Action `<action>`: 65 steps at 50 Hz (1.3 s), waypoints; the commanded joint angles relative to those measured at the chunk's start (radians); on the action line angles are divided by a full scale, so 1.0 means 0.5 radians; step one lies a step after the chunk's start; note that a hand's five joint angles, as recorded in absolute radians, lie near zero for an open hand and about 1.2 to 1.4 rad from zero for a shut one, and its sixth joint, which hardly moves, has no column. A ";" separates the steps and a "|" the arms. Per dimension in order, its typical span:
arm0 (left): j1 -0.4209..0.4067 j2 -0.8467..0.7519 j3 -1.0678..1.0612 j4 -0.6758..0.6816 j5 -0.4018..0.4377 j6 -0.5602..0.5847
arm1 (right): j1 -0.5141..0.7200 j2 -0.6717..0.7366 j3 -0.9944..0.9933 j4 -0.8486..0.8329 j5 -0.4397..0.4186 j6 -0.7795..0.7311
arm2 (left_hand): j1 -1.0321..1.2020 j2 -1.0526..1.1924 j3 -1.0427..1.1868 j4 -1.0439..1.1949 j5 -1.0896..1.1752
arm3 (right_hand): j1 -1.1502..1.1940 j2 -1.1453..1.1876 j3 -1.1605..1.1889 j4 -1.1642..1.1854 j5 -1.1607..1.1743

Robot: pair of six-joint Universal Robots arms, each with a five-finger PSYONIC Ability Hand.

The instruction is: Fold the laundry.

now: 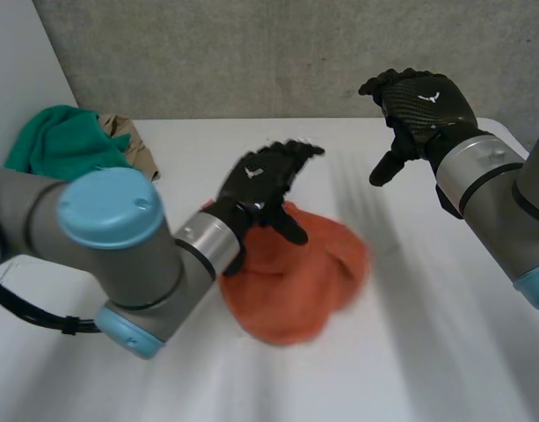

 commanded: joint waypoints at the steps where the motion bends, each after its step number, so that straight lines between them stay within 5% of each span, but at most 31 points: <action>1: 0.147 -0.025 0.126 -0.232 -0.024 0.140 | -0.048 -0.004 0.000 0.007 -0.015 -0.003 | 0.005 -0.058 -0.068 -0.549 -0.030 | -0.052 -0.097 -0.088 -0.123 -0.132; 7: 0.429 0.156 0.041 -0.265 -0.021 0.257 | -0.057 0.008 -0.061 0.108 -0.027 -0.159 | 0.034 -0.029 -0.038 -0.520 -0.001 | -0.052 -0.097 -0.088 -0.123 -0.132; 20: 0.466 0.095 -0.061 -0.293 -0.009 0.585 | -0.033 0.192 -0.113 0.685 -0.030 -0.758 | 0.163 0.100 0.091 -0.391 0.128 | -0.052 -0.097 -0.088 -0.123 -0.132; 30: 0.387 -0.212 0.102 -0.299 -0.012 0.975 | -0.060 0.208 0.193 0.526 -0.018 -0.758 | 0.293 0.229 0.220 -0.262 0.257 | -0.052 -0.097 -0.088 -0.123 -0.132; 42: 0.353 -0.390 0.221 -0.296 -0.024 1.043 | -0.054 0.196 0.552 0.271 -0.018 -0.538 | 0.404 0.341 0.331 -0.150 0.369 | -0.052 -0.097 -0.088 -0.123 -0.132; 53: 0.338 -0.501 0.277 -0.293 -0.027 1.049 | -0.072 0.226 0.626 0.173 -0.030 -0.080 | 1.138 1.075 1.066 0.584 1.103 | -0.052 -0.097 -0.088 -0.123 -0.132; 56: 0.328 -0.504 0.277 -0.293 -0.027 1.052 | -0.066 0.278 0.626 0.090 -0.027 -0.065 | 1.734 1.670 1.661 1.179 1.699 | -0.052 -0.097 -0.088 -0.123 -0.132; 60: 0.328 -0.504 0.286 -0.293 -0.030 1.052 | -0.060 0.340 0.596 0.035 -0.027 -0.062 | 2.351 2.288 2.279 1.797 2.316 | 0.694 0.650 0.658 0.623 0.615; 65: 0.328 -0.473 0.332 -0.293 -0.039 1.052 | -0.048 0.425 0.513 0.026 -0.027 -0.080 | 2.353 2.290 2.280 1.799 2.318 | 2.139 2.094 2.103 2.067 2.059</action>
